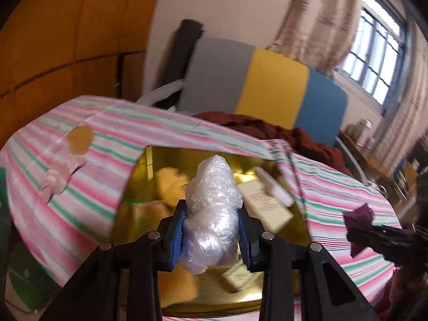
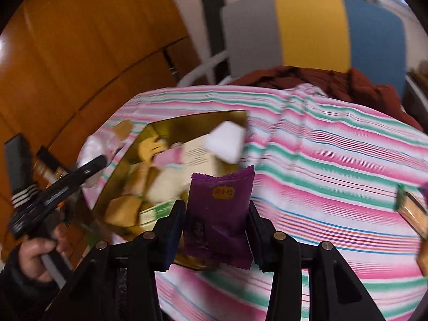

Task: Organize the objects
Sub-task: 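Carry the plastic bag and purple packet to the gold tray and release both, then lift both open tools away from the gold tray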

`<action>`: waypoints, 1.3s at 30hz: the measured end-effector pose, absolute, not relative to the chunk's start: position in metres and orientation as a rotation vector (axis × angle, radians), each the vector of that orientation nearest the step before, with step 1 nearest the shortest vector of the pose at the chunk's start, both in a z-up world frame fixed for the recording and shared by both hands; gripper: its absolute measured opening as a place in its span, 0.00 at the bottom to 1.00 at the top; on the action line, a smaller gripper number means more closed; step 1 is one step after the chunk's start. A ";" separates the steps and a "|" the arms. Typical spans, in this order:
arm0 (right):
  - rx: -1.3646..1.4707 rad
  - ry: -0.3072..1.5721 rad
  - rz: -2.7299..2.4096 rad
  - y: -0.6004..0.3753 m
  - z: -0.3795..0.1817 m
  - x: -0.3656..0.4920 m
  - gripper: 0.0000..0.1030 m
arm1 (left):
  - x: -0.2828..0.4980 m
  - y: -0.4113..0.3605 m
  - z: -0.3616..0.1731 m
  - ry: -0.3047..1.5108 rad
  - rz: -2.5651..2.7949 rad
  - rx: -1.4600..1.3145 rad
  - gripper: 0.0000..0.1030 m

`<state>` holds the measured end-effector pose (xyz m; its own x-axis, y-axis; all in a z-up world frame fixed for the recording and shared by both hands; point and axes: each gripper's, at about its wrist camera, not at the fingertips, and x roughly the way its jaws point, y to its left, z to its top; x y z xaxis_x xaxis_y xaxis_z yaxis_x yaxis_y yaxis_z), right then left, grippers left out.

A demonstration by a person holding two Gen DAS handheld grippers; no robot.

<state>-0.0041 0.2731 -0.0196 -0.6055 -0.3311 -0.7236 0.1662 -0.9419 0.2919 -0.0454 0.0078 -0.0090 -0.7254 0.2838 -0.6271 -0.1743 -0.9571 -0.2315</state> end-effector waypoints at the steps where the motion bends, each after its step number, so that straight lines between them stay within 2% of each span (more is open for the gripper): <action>1: 1.221 -0.279 -2.560 0.267 -0.021 -0.005 0.44 | -0.047 0.002 -0.012 -0.244 2.705 -1.031 0.33; 3: 1.240 -0.266 -2.532 0.252 -0.027 -0.008 0.44 | -0.048 -0.006 -0.018 -0.266 2.701 -1.051 0.33; 5: 1.266 -0.258 -2.510 0.243 -0.034 -0.011 0.49 | -0.052 -0.010 -0.023 -0.291 2.687 -1.062 0.33; 7: 1.287 -0.252 -2.496 0.234 -0.038 -0.012 0.73 | -0.054 -0.007 -0.028 -0.306 2.647 -1.075 0.33; 8: 1.286 -0.246 -2.494 0.231 -0.039 -0.011 0.76 | -0.055 -0.005 -0.030 -0.312 2.630 -1.088 0.35; 12: 1.300 -0.242 -2.483 0.225 -0.043 -0.010 0.78 | -0.060 0.008 -0.040 -0.304 2.574 -1.155 0.47; 21: 1.336 -0.263 -2.486 0.226 -0.051 -0.003 0.79 | -0.056 0.010 -0.039 -0.240 2.643 -1.163 0.47; 32: 1.249 -0.168 -2.613 0.220 -0.031 0.010 0.85 | -0.036 0.016 -0.015 -0.174 2.690 -1.069 0.48; 39: 1.218 -0.122 -2.707 0.224 -0.025 0.016 0.88 | -0.023 0.028 -0.013 -0.067 2.701 -1.053 0.48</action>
<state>0.0157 0.2239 -0.0250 -0.6517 -0.1879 -0.7348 0.1209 -0.9822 0.1440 -0.0231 0.0282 -0.0134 -0.7110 0.2397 -0.6611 -0.2065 -0.9698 -0.1295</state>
